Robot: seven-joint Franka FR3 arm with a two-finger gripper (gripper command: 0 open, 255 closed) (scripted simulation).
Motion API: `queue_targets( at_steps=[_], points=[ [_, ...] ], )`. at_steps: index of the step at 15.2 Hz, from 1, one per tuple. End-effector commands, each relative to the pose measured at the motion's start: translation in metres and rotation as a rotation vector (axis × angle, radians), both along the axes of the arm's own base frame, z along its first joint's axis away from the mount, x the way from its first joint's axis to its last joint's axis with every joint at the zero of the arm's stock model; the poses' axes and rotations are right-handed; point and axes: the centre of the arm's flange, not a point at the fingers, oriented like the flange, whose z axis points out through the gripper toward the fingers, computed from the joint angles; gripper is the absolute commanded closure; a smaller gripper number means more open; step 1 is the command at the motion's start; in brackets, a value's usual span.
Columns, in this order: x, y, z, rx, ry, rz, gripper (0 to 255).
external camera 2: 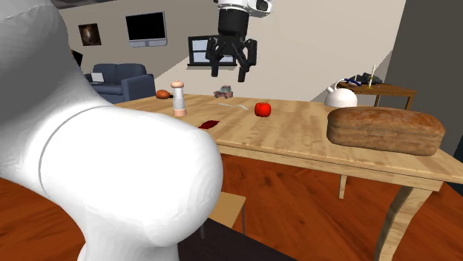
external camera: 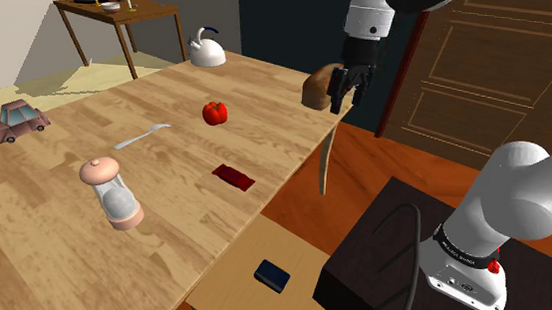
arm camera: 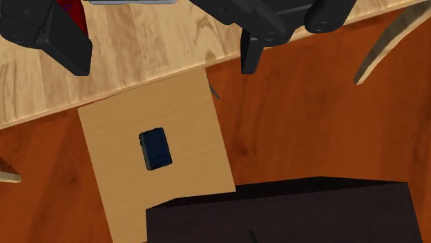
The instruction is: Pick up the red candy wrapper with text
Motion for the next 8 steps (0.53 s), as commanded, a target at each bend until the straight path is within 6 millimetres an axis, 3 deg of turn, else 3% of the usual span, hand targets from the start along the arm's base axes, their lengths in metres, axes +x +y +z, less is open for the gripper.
queue_targets(
  at_steps=[1, 8],
  points=[
    [0.018, 0.014, -0.014, 0.002, -0.004, 0.013, 0],
    [0.075, 0.068, -0.061, 0.005, -0.014, 0.060, 0]
  ],
)
